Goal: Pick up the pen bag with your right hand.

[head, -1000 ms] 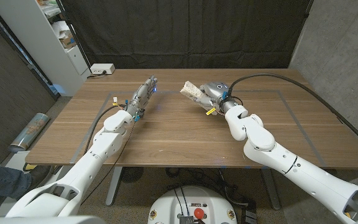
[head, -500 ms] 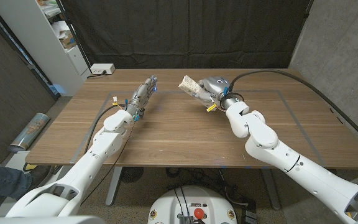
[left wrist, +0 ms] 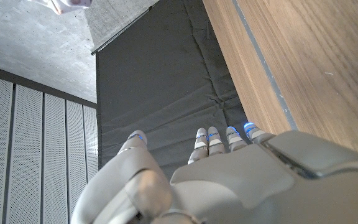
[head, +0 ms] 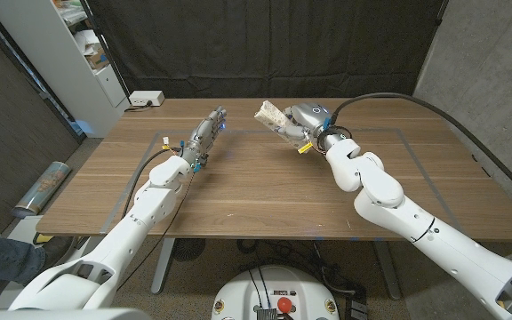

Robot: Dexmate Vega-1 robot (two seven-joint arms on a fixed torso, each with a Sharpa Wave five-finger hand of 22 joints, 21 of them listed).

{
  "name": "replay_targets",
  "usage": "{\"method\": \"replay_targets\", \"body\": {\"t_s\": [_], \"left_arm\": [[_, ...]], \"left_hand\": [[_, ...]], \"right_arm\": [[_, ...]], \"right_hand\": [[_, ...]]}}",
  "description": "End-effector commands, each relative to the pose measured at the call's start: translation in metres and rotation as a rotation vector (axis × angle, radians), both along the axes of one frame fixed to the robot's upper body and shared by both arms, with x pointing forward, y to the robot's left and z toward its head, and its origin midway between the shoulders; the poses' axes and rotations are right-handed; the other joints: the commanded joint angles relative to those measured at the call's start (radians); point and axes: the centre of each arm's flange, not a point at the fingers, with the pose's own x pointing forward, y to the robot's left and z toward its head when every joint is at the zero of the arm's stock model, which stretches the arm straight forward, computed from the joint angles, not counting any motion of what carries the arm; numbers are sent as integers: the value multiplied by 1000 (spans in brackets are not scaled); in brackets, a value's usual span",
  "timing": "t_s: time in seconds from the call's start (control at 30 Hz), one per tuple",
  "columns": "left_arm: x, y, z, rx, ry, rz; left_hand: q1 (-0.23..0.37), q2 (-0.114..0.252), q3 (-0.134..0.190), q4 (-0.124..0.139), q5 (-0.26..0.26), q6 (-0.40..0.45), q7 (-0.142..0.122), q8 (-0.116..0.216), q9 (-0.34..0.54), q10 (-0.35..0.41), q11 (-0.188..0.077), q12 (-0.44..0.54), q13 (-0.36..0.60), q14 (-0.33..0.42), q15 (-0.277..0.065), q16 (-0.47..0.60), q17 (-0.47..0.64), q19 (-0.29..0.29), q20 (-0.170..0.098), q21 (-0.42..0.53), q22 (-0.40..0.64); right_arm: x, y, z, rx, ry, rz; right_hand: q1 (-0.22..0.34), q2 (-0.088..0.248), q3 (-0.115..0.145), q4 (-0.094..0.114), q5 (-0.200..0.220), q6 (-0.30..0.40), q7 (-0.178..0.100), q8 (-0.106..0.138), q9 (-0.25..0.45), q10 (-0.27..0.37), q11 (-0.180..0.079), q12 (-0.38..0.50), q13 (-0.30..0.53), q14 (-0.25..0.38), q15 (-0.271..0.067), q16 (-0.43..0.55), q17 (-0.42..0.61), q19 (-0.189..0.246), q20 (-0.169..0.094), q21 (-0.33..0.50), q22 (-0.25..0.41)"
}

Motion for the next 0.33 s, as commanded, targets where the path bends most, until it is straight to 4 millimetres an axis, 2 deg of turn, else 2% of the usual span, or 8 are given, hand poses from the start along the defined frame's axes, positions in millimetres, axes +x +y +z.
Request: {"method": "replay_targets", "body": {"t_s": [0.03, 0.33], "left_arm": [[1, 1, 3, 3, -4, -2], [3, 5, 3, 0, 1, -1]], "left_hand": [[0, 10, 2, -4, -1, 7, 2, 0, 5, -2, -9, 2, 2, -2, 3, -1, 3, -3, 2, -2, 5], [0, 10, 1, -5, -1, 7, 2, 0, 5, -3, -6, 2, 2, -2, 4, -1, 3, -4, -1, -2, 5]], "right_arm": [[-4, -2, 10, 13, -6, 22], [0, 2, 11, 14, 3, 25]], "right_hand": [[4, -2, 3, 7, -3, 11, 1, -4, 3, 9, 0, -3, 0, 11, -16, -4, 6, 1, -4, 5, 1], [3, -1, 2, 9, -6, 17, 2, -6, 3, 14, -1, -3, 1, 12, -15, -6, 8, 0, -4, 7, 1]]}}
